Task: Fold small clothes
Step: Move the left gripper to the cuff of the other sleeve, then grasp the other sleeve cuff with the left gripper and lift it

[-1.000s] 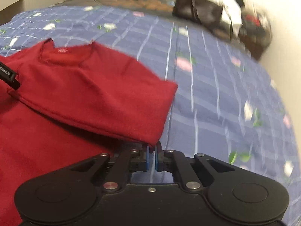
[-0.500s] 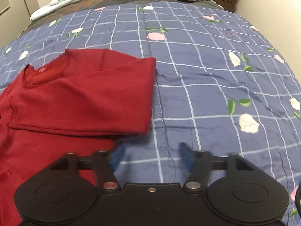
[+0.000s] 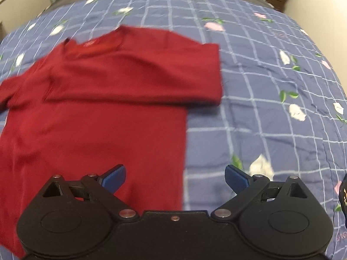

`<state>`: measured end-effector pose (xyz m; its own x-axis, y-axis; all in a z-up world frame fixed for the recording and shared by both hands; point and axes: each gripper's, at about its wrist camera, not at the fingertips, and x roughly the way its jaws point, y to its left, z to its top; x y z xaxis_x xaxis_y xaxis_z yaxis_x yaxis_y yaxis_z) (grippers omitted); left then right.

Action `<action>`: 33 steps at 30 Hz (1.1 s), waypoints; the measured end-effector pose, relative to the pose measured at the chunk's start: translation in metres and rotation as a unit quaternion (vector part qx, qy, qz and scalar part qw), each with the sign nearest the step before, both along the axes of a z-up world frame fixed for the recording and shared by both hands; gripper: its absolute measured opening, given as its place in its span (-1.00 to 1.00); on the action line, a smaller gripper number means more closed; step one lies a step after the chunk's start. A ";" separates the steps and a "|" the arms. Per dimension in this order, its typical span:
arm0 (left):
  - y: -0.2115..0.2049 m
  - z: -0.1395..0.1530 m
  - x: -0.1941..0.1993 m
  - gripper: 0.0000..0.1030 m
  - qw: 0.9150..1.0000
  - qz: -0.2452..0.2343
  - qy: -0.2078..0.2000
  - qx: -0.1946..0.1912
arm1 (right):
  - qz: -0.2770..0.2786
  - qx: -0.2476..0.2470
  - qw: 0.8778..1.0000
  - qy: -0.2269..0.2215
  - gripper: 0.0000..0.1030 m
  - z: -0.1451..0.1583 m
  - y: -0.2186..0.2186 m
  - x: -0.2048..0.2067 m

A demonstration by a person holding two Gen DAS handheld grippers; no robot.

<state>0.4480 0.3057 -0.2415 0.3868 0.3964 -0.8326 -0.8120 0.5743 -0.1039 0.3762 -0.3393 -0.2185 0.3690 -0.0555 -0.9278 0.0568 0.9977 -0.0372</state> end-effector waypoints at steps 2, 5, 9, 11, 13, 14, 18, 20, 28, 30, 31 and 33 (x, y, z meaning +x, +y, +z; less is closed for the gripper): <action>0.026 -0.003 -0.002 0.99 0.999 0.028 -0.022 -0.009 | 0.009 -0.006 1.000 0.008 0.90 0.000 0.011 -0.006; 0.054 -0.011 -0.003 0.99 0.997 0.065 -0.045 -0.020 | 0.022 -0.010 1.000 0.020 0.90 0.000 0.027 -0.012; 0.079 -0.015 -0.003 0.84 0.993 0.086 -0.074 -0.040 | 0.037 -0.015 0.999 0.029 0.90 0.002 0.042 -0.015; 0.084 -0.015 -0.003 0.49 0.992 0.078 -0.087 -0.051 | 0.044 -0.016 0.998 0.029 0.90 0.004 0.047 -0.015; 0.085 -0.013 0.000 0.04 0.992 0.068 -0.096 -0.053 | 0.048 -0.018 0.998 0.030 0.90 0.005 0.051 -0.015; 0.086 -0.012 -0.001 -0.30 0.991 0.065 -0.100 -0.054 | 0.049 -0.017 0.998 0.031 0.90 0.006 0.053 -0.016; 0.086 -0.001 -0.008 -0.89 0.987 0.061 -0.139 -0.059 | 0.050 -0.009 0.998 0.035 0.90 0.007 0.058 -0.016; 0.084 0.007 -0.010 -0.92 0.985 0.055 -0.154 -0.060 | 0.053 -0.003 0.998 0.034 0.90 0.008 0.061 -0.018; 0.045 0.085 0.000 -0.94 0.976 -0.082 -0.202 0.009 | 0.038 0.021 0.999 0.021 0.90 0.012 0.059 -0.025; 0.023 0.111 0.005 -0.94 0.967 -0.127 -0.221 0.026 | 0.030 0.027 0.999 0.017 0.90 0.013 0.055 -0.028; 0.011 0.124 0.008 -0.94 0.961 -0.150 -0.230 0.033 | 0.026 0.032 0.999 0.014 0.90 0.014 0.053 -0.030; -0.023 0.152 0.015 -0.94 0.946 -0.204 -0.245 0.052 | 0.018 0.038 0.999 0.007 0.90 0.017 0.047 -0.034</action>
